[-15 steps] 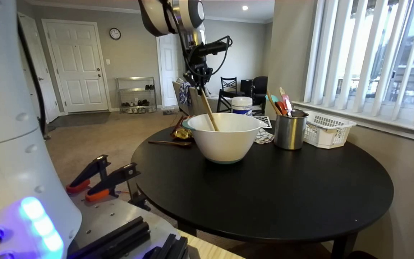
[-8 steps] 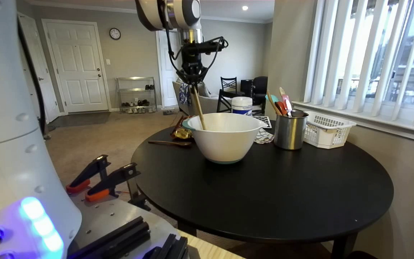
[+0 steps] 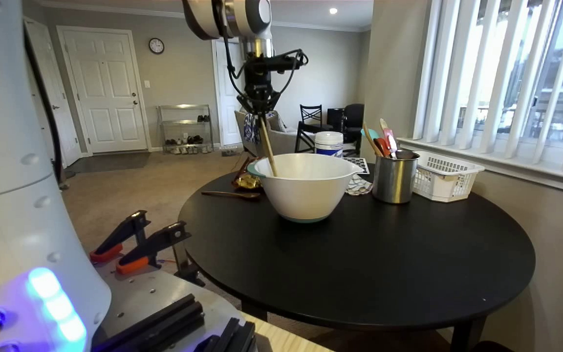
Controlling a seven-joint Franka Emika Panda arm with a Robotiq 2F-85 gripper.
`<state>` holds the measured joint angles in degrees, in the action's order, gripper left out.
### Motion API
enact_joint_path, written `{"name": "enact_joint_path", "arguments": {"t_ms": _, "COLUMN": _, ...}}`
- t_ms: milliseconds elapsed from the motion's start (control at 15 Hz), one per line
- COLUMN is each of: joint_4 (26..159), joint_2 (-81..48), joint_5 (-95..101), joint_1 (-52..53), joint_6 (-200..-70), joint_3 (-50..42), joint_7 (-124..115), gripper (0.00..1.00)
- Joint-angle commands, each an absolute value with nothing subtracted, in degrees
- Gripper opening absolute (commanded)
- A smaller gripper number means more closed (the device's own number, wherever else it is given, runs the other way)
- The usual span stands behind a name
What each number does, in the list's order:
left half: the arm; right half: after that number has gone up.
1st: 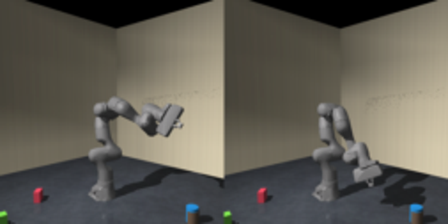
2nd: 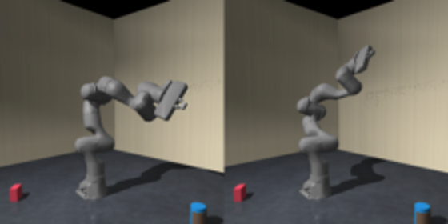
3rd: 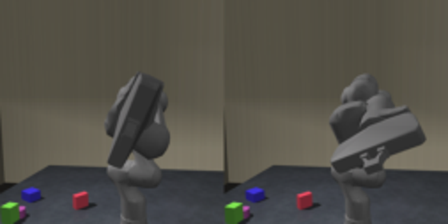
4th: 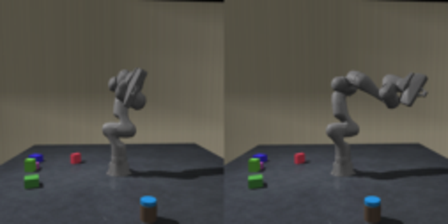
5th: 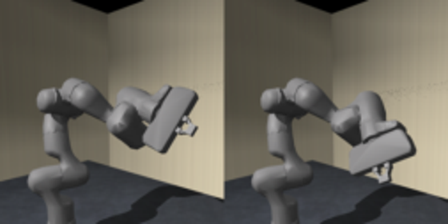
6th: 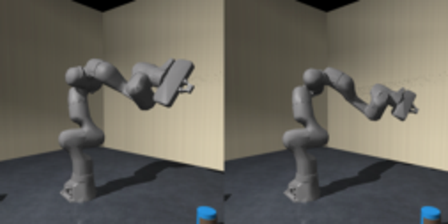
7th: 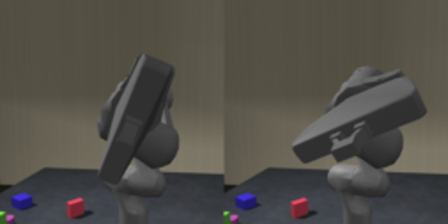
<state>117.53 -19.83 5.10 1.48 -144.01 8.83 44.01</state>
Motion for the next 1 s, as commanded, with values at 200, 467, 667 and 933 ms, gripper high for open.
{"name": "enact_joint_path", "arguments": {"t_ms": 200, "joint_4": 122.14, "joint_2": -15.9, "joint_5": 10.18, "joint_1": 1.22, "joint_6": -141.96, "joint_3": 6.93, "joint_7": 44.12, "gripper": 0.03}}
{"name": "enact_joint_path", "arguments": {"t_ms": 467, "joint_4": 123.14, "joint_2": -15.47, "joint_5": 14.07, "joint_1": 1.51, "joint_6": -143.89, "joint_3": 4.99, "joint_7": 43.09, "gripper": 0.03}}
{"name": "enact_joint_path", "arguments": {"t_ms": 667, "joint_4": 121.47, "joint_2": -16.41, "joint_5": 20.39, "joint_1": 2.55, "joint_6": -143.27, "joint_3": 3.37, "joint_7": 42.9, "gripper": 0.03}}
{"name": "enact_joint_path", "arguments": {"t_ms": 933, "joint_4": 118.05, "joint_2": -17.92, "joint_5": 27.68, "joint_1": 3.6, "joint_6": -142.88, "joint_3": 3.22, "joint_7": 43.9, "gripper": 0.03}}
